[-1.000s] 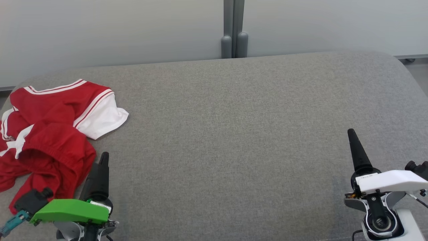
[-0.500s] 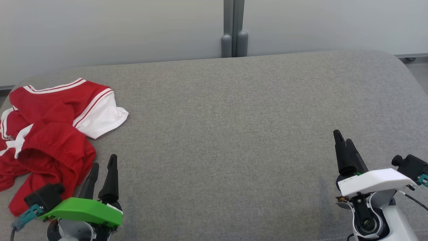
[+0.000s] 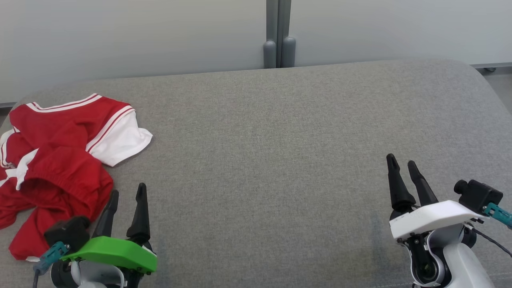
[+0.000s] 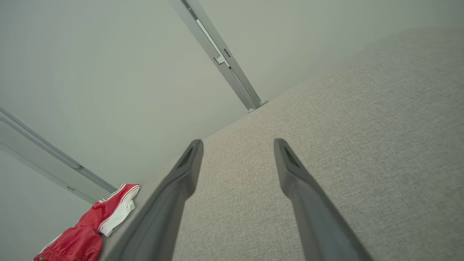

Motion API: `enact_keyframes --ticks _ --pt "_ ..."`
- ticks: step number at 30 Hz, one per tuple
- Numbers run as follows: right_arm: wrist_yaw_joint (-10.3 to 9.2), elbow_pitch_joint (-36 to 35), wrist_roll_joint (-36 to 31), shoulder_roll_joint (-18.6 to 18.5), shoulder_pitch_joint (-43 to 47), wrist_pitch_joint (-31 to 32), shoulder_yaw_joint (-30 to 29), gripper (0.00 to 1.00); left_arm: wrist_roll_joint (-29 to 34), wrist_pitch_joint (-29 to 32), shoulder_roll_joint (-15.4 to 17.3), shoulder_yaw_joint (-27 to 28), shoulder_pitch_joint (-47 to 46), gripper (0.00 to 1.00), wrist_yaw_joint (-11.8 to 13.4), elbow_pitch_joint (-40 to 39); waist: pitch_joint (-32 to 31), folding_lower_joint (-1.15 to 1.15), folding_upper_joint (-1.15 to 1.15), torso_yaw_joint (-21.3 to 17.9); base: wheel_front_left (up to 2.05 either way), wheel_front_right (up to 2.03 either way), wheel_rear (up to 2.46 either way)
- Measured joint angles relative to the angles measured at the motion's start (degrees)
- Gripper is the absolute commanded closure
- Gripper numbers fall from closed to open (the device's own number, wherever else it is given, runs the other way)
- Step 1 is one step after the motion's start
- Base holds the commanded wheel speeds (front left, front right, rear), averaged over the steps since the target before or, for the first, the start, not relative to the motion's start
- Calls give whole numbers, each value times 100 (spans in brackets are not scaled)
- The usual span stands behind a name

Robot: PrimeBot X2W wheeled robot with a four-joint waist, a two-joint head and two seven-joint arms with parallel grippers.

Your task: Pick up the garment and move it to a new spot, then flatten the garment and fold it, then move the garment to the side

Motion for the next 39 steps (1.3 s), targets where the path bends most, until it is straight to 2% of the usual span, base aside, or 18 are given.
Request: enact_keyframes --ticks 39 --pt "-352 -274 -2931 -67 189 -705 528 0 2695 -703 -96 -200 361 0 470 -419 -125 0 0 -37 0 0 0"
